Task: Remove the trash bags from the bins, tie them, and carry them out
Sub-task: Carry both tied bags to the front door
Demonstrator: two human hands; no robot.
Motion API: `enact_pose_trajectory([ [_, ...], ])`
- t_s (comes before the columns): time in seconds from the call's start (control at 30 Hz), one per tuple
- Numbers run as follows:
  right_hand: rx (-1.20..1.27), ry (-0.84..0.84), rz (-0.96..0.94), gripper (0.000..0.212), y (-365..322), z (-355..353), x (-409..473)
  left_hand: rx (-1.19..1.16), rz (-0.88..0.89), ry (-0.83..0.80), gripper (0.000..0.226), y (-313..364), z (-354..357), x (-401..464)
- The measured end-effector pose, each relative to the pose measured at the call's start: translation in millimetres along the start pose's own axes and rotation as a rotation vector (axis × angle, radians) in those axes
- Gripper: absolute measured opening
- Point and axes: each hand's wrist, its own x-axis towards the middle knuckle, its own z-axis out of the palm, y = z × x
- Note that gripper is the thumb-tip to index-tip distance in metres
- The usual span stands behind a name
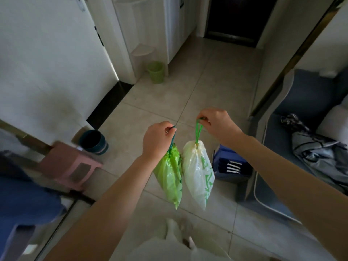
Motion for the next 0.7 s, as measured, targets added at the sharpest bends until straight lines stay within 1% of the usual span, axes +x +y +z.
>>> enact_pose_trajectory([
  [0.23,-0.025,0.031,0.094,0.013,88,-15,135,-0.033,0.009,-0.03,0.013,2,47,166],
  [0.43,-0.031,0.106,0.178,0.011,158,-36,253,-0.101,0.101,-0.115,0.015,8,94,319],
  [0.57,-0.06,0.142,0.233,0.01,209,-54,331,-0.085,0.168,-0.183,0.015,23,122,418],
  [0.7,-0.047,0.185,0.273,0.011,260,-68,397,-0.073,0.206,-0.214,0.014,41,148,508],
])
